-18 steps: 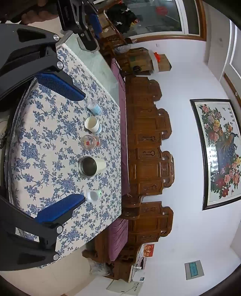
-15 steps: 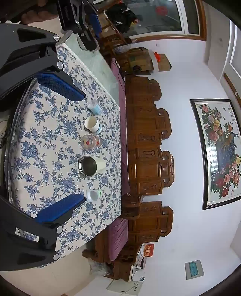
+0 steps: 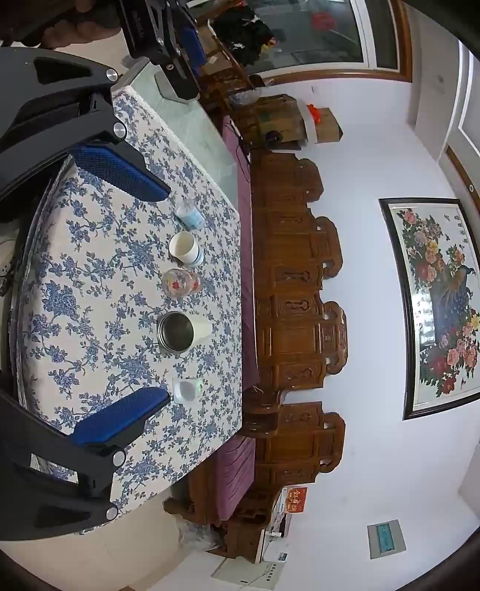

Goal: Flip cup upside down

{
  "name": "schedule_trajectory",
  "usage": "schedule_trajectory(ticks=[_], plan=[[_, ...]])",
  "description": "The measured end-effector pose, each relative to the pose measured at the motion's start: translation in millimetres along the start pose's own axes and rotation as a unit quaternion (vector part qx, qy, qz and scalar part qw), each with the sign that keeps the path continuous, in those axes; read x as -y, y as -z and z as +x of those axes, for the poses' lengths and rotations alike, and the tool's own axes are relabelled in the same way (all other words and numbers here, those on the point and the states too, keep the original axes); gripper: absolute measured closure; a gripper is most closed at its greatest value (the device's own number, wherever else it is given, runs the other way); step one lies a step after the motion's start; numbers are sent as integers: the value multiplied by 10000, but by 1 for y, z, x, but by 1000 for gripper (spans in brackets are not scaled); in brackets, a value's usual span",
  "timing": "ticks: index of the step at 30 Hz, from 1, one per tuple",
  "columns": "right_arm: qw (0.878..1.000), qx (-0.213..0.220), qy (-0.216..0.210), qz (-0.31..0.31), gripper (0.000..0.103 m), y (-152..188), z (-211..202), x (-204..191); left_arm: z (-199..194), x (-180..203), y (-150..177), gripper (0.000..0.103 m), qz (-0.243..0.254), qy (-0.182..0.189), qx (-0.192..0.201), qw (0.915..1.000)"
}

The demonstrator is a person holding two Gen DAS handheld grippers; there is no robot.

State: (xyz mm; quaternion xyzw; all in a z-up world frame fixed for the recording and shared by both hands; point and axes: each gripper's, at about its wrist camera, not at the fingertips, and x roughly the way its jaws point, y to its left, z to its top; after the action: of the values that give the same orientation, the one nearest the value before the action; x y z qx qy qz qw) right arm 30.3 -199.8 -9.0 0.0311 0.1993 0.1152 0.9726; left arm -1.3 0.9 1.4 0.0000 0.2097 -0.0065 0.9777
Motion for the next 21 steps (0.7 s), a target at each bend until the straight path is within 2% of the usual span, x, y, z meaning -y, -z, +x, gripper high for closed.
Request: schedule_trajectory(ticks=[21], plan=[[10000, 1, -21, -16, 2, 2, -1, -3, -4, -1, -4, 8, -31, 15, 42, 10000]])
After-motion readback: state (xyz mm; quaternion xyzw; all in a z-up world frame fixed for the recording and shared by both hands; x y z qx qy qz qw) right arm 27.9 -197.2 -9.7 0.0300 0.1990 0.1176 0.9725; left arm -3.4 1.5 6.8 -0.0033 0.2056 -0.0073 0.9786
